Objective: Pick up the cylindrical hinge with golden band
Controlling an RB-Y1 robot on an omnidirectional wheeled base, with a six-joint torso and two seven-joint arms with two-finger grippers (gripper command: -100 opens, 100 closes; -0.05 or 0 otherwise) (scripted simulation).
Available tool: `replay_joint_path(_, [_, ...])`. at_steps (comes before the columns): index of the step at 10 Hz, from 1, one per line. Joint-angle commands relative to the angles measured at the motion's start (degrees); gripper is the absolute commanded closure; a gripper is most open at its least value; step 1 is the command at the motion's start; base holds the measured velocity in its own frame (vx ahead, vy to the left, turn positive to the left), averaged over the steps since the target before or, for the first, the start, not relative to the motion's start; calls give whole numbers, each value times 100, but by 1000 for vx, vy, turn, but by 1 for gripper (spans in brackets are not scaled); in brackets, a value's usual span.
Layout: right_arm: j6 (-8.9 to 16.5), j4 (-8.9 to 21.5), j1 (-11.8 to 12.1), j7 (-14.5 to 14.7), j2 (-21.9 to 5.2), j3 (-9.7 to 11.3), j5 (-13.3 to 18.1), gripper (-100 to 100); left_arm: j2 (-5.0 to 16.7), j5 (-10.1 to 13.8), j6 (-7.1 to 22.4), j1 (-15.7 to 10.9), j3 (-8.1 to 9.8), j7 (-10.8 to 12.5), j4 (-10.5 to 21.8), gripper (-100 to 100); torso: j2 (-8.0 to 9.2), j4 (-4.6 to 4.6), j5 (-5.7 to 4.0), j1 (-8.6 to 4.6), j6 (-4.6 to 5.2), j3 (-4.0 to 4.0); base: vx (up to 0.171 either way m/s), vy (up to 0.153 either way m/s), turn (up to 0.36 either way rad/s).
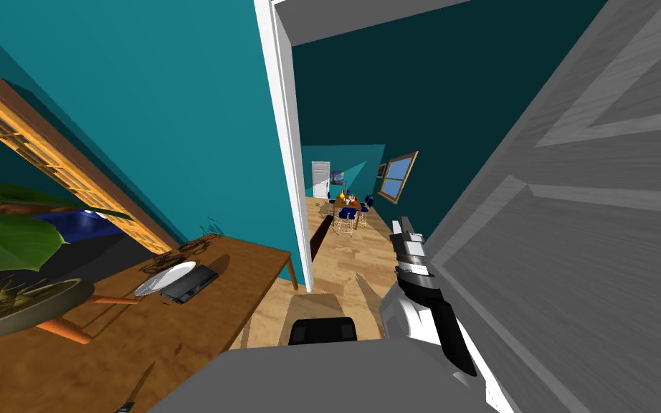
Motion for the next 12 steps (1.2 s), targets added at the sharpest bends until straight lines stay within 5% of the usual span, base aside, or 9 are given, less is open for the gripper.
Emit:
replay_joint_path(1, [0, 0, 0, 0, 0, 0, 0, 0, 135, -9, 172, 44, 7, 68, 155, -100, 0, 0, 0, 0, 0, 0, 34, -34, -222])
replay_joint_path(5, [0, 0, 1, 0, 0, -1, 0, 0, 272, -58, 341, 103, 26, 151, 349, -100, 4, 0, 2, 5, -7, 2, 25, -20, -132])
replay_joint_path(6, [0, 0, 1, 0, 0, -1, 0, 0, 278, -56, 341, 98, 26, 154, 366, 0, 9, 1, 2, 7, -8, 5, 0, 0, 0])
replay_joint_path(7, [0, 0, 1, 0, 0, -1, 0, 0, 210, -85, 277, -47, 48, 90, 572, -100, 12, 2, 3, 8, -8, 7, -2, 19, -21])
replay_joint_path(10, [0, 0, 1, 0, -1, -1, 0, 0, 76, -144, 149, -338, 92, -37, 989, -100, 18, 4, 7, 25, -7, 10, -12, 36, -26])
replay_joint_path(11, [0, 0, 1, 0, -1, -1, 0, 0, 117, -116, 173, -275, 81, -8, 905, -100, 19, 4, 7, 24, -7, 11, -5, 16, -9])
replay_joint_path(12, [0, 0, 1, 0, 0, -1, 0, 0, 114, -118, 164, -284, 83, -18, 919, 100, 17, 3, 5, 17, -8, 10, 0, 0, 0])
